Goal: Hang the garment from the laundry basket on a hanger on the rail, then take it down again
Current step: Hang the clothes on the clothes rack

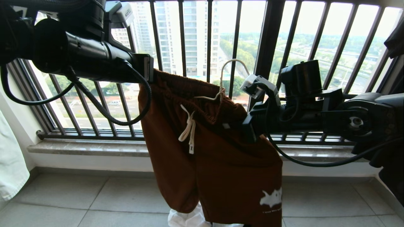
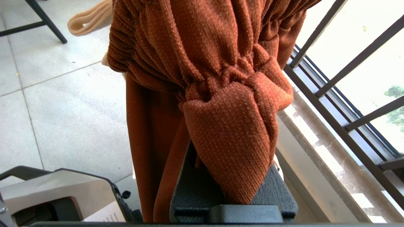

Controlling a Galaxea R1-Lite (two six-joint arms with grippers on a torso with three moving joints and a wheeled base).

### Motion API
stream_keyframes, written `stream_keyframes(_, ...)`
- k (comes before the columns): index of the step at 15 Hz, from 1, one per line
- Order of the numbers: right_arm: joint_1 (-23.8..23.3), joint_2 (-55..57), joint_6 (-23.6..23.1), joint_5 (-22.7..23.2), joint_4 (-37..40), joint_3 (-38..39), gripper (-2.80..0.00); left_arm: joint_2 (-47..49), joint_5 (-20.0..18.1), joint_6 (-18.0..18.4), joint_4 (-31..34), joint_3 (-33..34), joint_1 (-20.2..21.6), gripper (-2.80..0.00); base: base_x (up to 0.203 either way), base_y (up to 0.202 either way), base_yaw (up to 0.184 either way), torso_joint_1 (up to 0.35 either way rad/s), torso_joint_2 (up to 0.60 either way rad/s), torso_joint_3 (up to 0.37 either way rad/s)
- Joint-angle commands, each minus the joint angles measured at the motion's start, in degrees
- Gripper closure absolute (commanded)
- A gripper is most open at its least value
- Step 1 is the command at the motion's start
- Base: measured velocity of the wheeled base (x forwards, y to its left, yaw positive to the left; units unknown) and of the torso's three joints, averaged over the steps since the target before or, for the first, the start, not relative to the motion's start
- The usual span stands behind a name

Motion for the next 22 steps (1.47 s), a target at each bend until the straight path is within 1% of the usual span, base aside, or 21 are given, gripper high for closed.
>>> stream_keyframes(1, -0.4, 0.1, 0.0, 0.0, 0.1, -0.5, 0.00, 3.6, 5.7, -3.4, 8.2, -6.5, -0.9, 0.00, 0.000, 0.000, 0.000, 0.000, 0.00, 0.000)
stream_keyframes(2, -0.6, 0.2, 0.0, 0.0, 0.1, -0.6, 0.00, 4.8, 7.4, -5.5, 11.2, -9.9, -1.1, 0.00, 0.000, 0.000, 0.000, 0.000, 0.00, 0.000)
stream_keyframes(3, -0.6, 0.2, -0.1, 0.0, 0.1, -0.6, 0.00, 5.4, 8.9, -7.0, 12.8, -11.7, -1.2, 0.00, 0.000, 0.000, 0.000, 0.000, 0.00, 0.000)
stream_keyframes(5, -0.6, 0.3, -0.1, -0.4, 0.1, -0.6, 0.00, 5.6, 11.0, -7.9, 13.8, -11.7, -1.5, 0.00, 0.000, 0.000, 0.000, 0.000, 0.00, 0.000)
stream_keyframes(6, -0.6, 0.4, -0.1, -1.6, 0.0, -0.8, 0.00, 5.6, 12.5, -8.3, 14.1, -11.6, -2.5, 0.00, 0.000, 0.000, 0.000, 0.000, 0.00, 0.000)
stream_keyframes(8, -0.7, 0.4, 0.0, -1.9, 0.1, -1.1, 0.00, 5.0, 12.9, -10.1, 16.9, -11.6, -4.3, 0.00, 0.000, 0.000, 0.000, 0.000, 0.00, 0.000)
stream_keyframes(10, -0.7, 0.5, -0.1, -2.0, 0.1, -1.1, 0.00, 4.4, 12.8, -12.5, 18.8, -11.6, -8.0, 0.00, 0.000, 0.000, 0.000, 0.000, 0.00, 0.000)
stream_keyframes(11, -0.7, 0.5, 0.0, -2.1, 0.1, -1.3, 0.00, 4.2, 12.7, -13.6, 20.6, -11.6, -10.7, 0.00, 0.000, 0.000, 0.000, 0.000, 0.00, 0.000)
stream_keyframes(13, -0.7, 0.4, 0.4, -2.4, 0.0, -1.5, 0.00, 4.1, 12.7, -15.7, 22.2, -11.7, -15.7, 0.00, 0.000, 0.000, 0.000, 0.000, 0.00, 0.000)
stream_keyframes(15, -0.7, 0.4, 1.3, -2.4, 0.1, -1.8, 0.00, 4.5, 11.7, -17.6, 20.6, -11.7, -17.9, 0.00, 0.000, 0.000, 0.000, 0.000, 0.00, 0.000)
stream_keyframes(17, -0.7, 0.4, 1.3, -2.4, 0.0, -1.8, 0.00, 4.9, 8.5, -21.1, 18.9, -11.8, -18.4, 0.00, 0.000, 0.000, 0.000, 0.000, 0.00, 0.000)
stream_keyframes(19, -0.7, 0.5, 1.4, -2.4, 0.1, -2.1, 0.00, 5.2, 5.3, -24.7, 14.4, -11.7, -18.3, 0.00, 0.000, 0.000, 0.000, 0.000, 0.00, 0.000)
stream_keyframes(20, -0.6, 0.6, 1.4, -2.4, 0.1, -2.1, 0.00, 5.3, 4.0, -25.9, 11.5, -11.7, -18.1, 0.00, 0.000, 0.000, 0.000, 0.000, 0.00, 0.000)
stream_keyframes(22, -0.6, 0.9, 1.4, -2.4, 0.0, -2.1, 0.00, 6.1, 3.5, -26.4, 7.5, -11.7, -18.0, 0.00, 0.000, 0.000, 0.000, 0.000, 0.00, 0.000)
